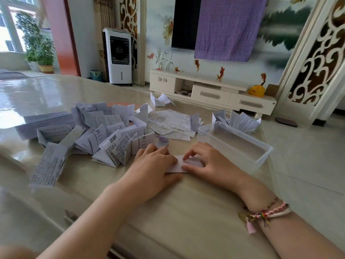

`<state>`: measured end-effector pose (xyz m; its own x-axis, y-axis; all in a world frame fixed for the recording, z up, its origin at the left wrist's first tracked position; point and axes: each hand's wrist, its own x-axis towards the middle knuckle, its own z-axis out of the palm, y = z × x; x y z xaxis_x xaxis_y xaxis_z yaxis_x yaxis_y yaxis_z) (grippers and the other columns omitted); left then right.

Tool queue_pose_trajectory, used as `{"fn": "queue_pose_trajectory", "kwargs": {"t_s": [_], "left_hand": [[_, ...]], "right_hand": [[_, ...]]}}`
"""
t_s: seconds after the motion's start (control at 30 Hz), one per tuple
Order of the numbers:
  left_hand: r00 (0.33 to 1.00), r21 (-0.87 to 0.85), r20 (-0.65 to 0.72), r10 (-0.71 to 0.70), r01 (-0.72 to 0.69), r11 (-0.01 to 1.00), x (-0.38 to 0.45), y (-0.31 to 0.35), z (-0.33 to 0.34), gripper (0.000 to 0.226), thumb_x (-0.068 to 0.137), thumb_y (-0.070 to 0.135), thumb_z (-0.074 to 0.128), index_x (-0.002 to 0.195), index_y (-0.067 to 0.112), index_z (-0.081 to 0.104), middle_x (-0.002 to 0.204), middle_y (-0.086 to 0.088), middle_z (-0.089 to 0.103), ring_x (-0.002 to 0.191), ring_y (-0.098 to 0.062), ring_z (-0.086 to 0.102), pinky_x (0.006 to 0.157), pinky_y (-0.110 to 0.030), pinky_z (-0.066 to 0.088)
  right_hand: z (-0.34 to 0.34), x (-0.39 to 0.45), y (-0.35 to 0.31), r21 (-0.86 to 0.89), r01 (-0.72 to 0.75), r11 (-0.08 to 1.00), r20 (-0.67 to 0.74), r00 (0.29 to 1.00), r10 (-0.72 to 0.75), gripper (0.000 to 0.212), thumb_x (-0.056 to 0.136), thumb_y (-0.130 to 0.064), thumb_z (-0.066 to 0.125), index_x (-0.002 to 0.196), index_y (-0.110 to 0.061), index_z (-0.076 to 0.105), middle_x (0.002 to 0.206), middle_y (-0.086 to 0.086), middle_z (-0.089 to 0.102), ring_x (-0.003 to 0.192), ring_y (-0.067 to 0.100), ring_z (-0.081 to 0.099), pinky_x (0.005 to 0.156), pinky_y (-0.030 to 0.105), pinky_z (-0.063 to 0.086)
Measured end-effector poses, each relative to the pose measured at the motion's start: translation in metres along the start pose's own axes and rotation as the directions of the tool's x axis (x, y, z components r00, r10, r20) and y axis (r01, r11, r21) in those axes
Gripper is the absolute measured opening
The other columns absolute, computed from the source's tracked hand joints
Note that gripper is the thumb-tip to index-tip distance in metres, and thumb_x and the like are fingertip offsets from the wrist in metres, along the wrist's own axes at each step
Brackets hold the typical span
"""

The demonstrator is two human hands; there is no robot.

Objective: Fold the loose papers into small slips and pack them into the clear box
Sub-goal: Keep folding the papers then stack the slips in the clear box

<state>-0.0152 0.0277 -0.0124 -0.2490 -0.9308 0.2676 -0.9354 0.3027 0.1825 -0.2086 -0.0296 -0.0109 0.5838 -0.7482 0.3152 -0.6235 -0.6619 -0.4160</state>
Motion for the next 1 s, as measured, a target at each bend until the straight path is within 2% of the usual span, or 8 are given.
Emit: {"fn": "queue_pose_trajectory", "kwargs": {"t_s": [0.13, 0.23, 0.33, 0.43, 0.5, 0.67, 0.83, 1.0], "left_hand": [[0.999, -0.039, -0.024, 0.047, -0.048, 0.998, 0.002, -0.008, -0.003, 0.041, 0.088, 0.062, 0.047, 0.122, 0.044, 0.059, 0.118, 0.022, 0.054, 0.108, -0.011, 0.037, 0.094, -0.026, 0.026], [0.996, -0.06, -0.076, 0.051, -0.056, 0.997, 0.003, -0.009, -0.003, 0.033, 0.093, 0.057, 0.042, 0.111, 0.042, 0.066, 0.11, 0.021, 0.06, 0.103, -0.011, 0.041, 0.091, -0.026, 0.028], [0.993, -0.119, -0.121, -0.019, 0.005, 0.993, 0.008, -0.008, 0.002, 0.032, 0.096, 0.048, 0.042, 0.099, 0.032, 0.07, 0.101, 0.014, 0.063, 0.1, -0.017, 0.046, 0.091, -0.029, 0.032], [0.975, -0.243, -0.196, -0.106, 0.056, 0.968, 0.013, -0.005, 0.008, 0.024, 0.095, 0.039, 0.051, 0.084, 0.022, 0.065, 0.085, 0.007, 0.056, 0.09, -0.022, 0.051, 0.08, -0.031, 0.038], [0.97, -0.266, -0.198, -0.142, 0.086, 0.96, 0.017, -0.003, 0.01, 0.017, 0.094, 0.031, 0.054, 0.087, 0.018, 0.064, 0.088, 0.005, 0.058, 0.092, -0.023, 0.054, 0.078, -0.032, 0.041], [0.965, -0.236, -0.158, -0.211, 0.171, 0.957, 0.022, -0.002, 0.016, 0.029, 0.091, 0.03, 0.058, 0.119, 0.025, 0.056, 0.128, 0.005, 0.048, 0.117, -0.02, 0.045, 0.096, -0.031, 0.04], [0.973, -0.146, -0.178, -0.145, 0.12, 0.982, 0.02, 0.003, 0.015, 0.021, 0.095, 0.028, 0.051, 0.114, 0.03, 0.061, 0.123, 0.007, 0.043, 0.111, -0.018, 0.038, 0.09, -0.029, 0.037], [0.983, -0.115, -0.143, -0.115, 0.099, 0.988, 0.018, -0.002, 0.016, 0.03, 0.095, 0.018, 0.048, 0.116, 0.034, 0.062, 0.118, 0.009, 0.05, 0.104, -0.018, 0.04, 0.088, -0.028, 0.036]], "right_hand": [[-0.005, -0.005, 0.001, 0.052, -0.051, 0.997, 0.055, 0.997, 0.048, 0.03, 0.076, -0.047, 0.075, 0.099, -0.029, 0.069, 0.102, -0.011, 0.058, 0.1, -0.001, 0.05, 0.086, 0.011, 0.038], [-0.005, -0.008, 0.002, 0.07, -0.065, 0.995, 0.035, 0.997, 0.062, 0.021, 0.079, -0.036, 0.077, 0.097, -0.027, 0.071, 0.098, -0.014, 0.058, 0.098, -0.001, 0.052, 0.084, 0.01, 0.039], [-0.003, -0.005, 0.001, 0.146, -0.105, 0.984, -0.057, 0.992, 0.114, 0.003, 0.085, -0.026, 0.071, 0.086, -0.023, 0.071, 0.087, -0.01, 0.064, 0.083, 0.0, 0.057, 0.071, 0.01, 0.038], [0.0, -0.003, 0.002, 0.184, -0.16, 0.97, -0.113, 0.977, 0.182, 0.011, 0.089, -0.027, 0.066, 0.079, -0.024, 0.067, 0.07, -0.014, 0.063, 0.06, 0.003, 0.052, 0.058, 0.014, 0.037], [0.001, -0.002, 0.002, 0.181, -0.19, 0.965, -0.127, 0.968, 0.215, 0.012, 0.09, -0.027, 0.065, 0.079, -0.022, 0.064, 0.063, -0.017, 0.059, 0.056, 0.0, 0.05, 0.055, 0.014, 0.036], [0.005, 0.004, 0.004, 0.081, -0.239, 0.968, -0.119, 0.962, 0.247, 0.018, 0.087, -0.023, 0.066, 0.1, -0.02, 0.053, 0.077, -0.005, 0.052, 0.067, 0.005, 0.047, 0.071, 0.024, 0.042], [0.007, 0.004, 0.002, -0.062, -0.187, 0.98, -0.123, 0.976, 0.179, 0.021, 0.088, -0.016, 0.06, 0.106, -0.023, 0.053, 0.108, -0.005, 0.046, 0.101, 0.012, 0.046, 0.09, 0.028, 0.041], [0.007, 0.002, 0.0, -0.126, -0.14, 0.982, -0.098, 0.987, 0.128, 0.035, 0.086, 0.001, 0.048, 0.11, -0.022, 0.056, 0.117, -0.005, 0.048, 0.113, 0.013, 0.042, 0.093, 0.026, 0.039]]}}
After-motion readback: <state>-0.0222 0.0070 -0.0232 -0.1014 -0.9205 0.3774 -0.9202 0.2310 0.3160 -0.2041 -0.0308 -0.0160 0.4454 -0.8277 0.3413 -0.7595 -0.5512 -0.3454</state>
